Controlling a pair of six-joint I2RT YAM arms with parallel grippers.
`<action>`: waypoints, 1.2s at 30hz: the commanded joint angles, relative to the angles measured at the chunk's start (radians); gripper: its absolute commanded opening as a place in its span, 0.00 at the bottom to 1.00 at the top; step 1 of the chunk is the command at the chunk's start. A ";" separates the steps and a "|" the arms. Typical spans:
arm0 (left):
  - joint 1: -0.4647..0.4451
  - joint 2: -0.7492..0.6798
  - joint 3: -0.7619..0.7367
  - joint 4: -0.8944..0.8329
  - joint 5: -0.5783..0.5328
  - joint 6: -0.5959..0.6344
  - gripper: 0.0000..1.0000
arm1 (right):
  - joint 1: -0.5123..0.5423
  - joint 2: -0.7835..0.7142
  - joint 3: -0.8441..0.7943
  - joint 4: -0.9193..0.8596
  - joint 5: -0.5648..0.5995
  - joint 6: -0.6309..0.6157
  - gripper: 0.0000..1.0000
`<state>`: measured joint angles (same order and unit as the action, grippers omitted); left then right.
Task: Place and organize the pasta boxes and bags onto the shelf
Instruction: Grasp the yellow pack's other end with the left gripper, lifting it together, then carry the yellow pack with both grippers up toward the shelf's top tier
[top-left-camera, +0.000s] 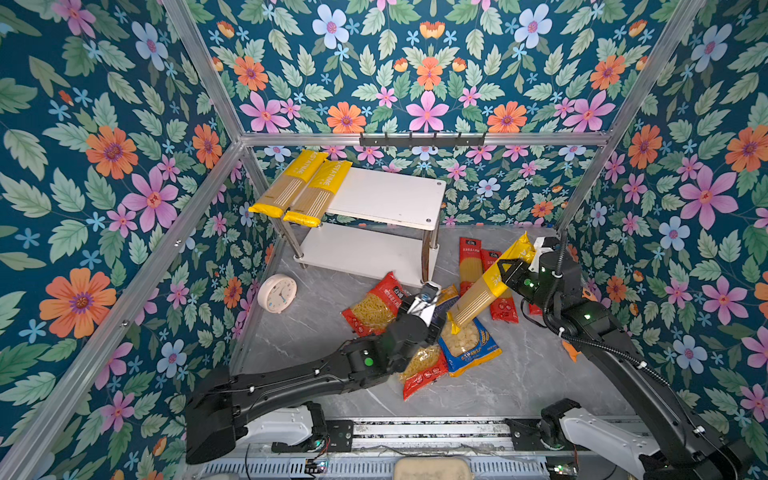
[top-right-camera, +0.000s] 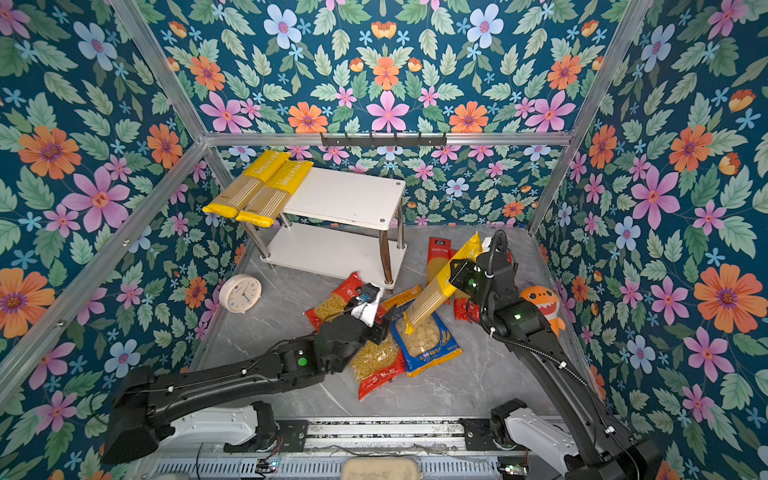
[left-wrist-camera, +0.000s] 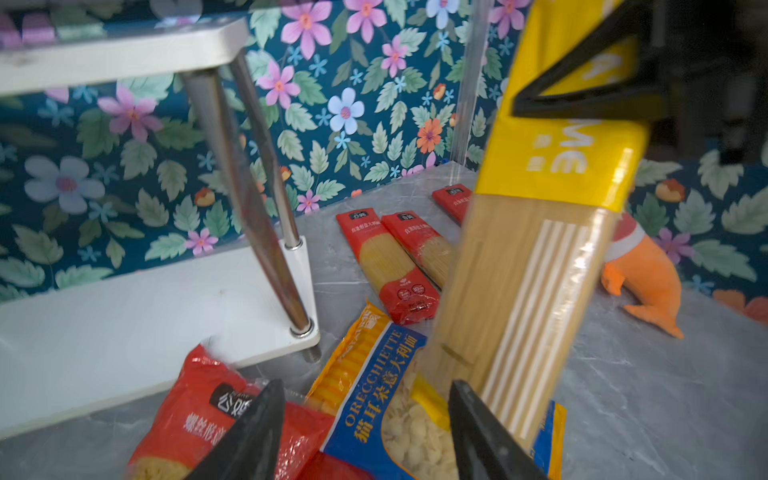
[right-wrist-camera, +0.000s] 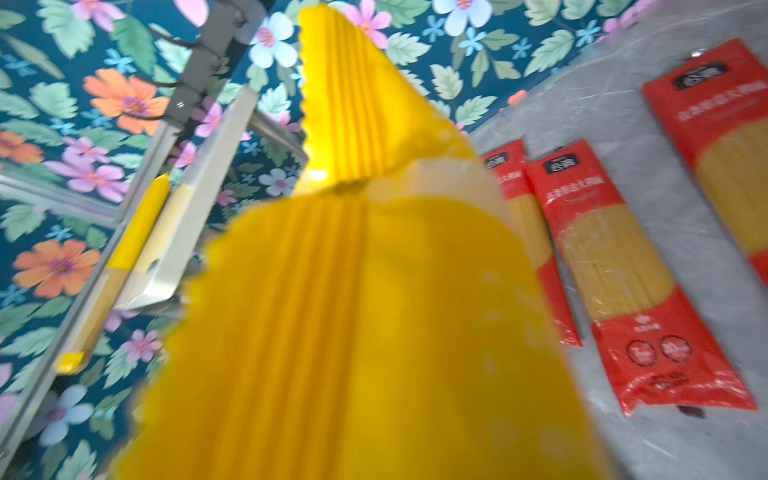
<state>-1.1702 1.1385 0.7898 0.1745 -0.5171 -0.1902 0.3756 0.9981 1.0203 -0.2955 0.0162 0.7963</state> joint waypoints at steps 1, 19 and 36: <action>0.103 -0.097 -0.100 0.122 0.291 -0.253 0.67 | -0.002 -0.027 -0.035 0.266 -0.108 -0.039 0.10; 0.439 0.068 -0.434 1.177 0.766 -1.066 0.85 | 0.000 0.053 -0.038 0.761 -0.321 0.129 0.00; 0.431 0.225 -0.373 1.349 0.803 -1.122 0.58 | 0.063 0.122 -0.003 0.832 -0.340 0.253 0.01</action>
<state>-0.7406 1.3624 0.4110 1.4776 0.2836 -1.3102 0.4347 1.1191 1.0000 0.3927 -0.3069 0.9871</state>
